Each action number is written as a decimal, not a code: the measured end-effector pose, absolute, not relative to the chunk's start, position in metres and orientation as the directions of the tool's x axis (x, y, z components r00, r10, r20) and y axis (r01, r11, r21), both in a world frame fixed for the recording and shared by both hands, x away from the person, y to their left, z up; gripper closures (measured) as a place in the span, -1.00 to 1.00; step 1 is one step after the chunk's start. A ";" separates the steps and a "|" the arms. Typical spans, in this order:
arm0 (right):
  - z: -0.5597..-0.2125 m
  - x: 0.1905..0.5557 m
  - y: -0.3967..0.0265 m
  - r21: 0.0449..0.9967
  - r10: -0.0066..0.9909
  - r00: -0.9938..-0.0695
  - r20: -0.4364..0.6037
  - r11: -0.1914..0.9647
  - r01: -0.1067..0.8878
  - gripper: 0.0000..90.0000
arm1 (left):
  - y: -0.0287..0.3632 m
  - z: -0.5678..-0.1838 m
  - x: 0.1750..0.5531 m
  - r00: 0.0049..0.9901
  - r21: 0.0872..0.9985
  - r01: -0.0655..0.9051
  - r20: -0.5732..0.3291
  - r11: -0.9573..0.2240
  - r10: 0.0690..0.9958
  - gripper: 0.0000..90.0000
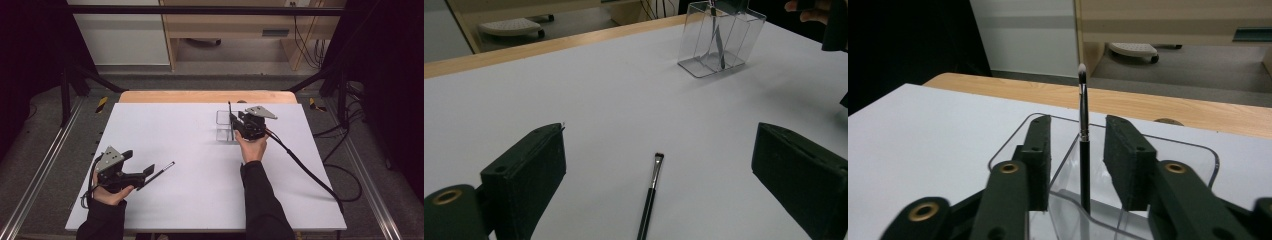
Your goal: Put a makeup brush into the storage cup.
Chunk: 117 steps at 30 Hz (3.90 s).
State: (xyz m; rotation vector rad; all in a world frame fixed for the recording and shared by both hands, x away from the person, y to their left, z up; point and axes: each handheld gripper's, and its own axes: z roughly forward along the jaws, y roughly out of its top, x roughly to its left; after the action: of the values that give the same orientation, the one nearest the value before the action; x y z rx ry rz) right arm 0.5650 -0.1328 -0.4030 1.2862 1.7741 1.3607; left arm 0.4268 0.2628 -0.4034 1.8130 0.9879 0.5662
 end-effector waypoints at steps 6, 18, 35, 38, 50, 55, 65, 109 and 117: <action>-0.390 0.549 -0.143 0.938 0.898 -0.424 0.118 0.039 0.343 0.07 | 0.261 -0.405 0.427 0.566 0.898 0.382 -0.040 -0.219 0.823 -0.86; -0.382 0.518 -0.163 0.933 0.867 -0.490 0.093 0.095 0.346 -0.43 | 0.260 -0.407 0.428 0.565 0.894 0.388 -0.039 -0.223 0.824 -0.86; -0.392 0.484 -0.185 0.919 0.841 -0.531 0.099 0.127 0.374 -0.70 | 0.255 -0.408 0.429 0.569 0.890 0.391 -0.033 -0.235 0.822 -0.87; -0.397 0.478 -0.191 0.914 0.832 -0.543 0.117 0.123 0.386 -0.72 | 0.254 -0.408 0.429 0.569 0.890 0.390 -0.032 -0.236 0.822 -0.87; -0.402 0.456 -0.207 0.921 0.825 -0.552 0.121 0.115 0.372 -0.73 | 0.255 -0.408 0.430 0.565 0.889 0.394 -0.036 -0.232 0.825 -0.88; -0.405 0.449 -0.214 0.915 0.830 -0.543 0.124 0.116 0.387 -0.75 | 0.254 -0.408 0.430 0.569 0.886 0.398 -0.036 -0.236 0.822 -0.88; -0.408 0.447 -0.219 0.906 0.840 -0.530 0.117 0.129 0.404 -0.78 | 0.254 -0.407 0.432 0.575 0.882 0.403 -0.035 -0.245 0.818 -0.89; -0.399 0.441 -0.222 0.905 0.844 -0.526 0.104 0.139 0.402 -0.79 | 0.241 -0.428 0.470 0.618 0.695 0.536 0.064 -0.480 0.783 -0.84; -0.400 0.441 -0.221 0.903 0.843 -0.527 0.106 0.141 0.407 -0.79 | 0.238 -0.438 0.472 0.633 0.650 0.559 0.067 -0.515 0.771 -0.75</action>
State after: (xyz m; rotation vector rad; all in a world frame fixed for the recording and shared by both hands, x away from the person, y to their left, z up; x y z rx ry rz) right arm 0.4412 -0.2208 -0.4002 1.1962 1.9950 1.3603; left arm 0.4720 0.2375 -0.4380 2.2618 1.0351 0.4690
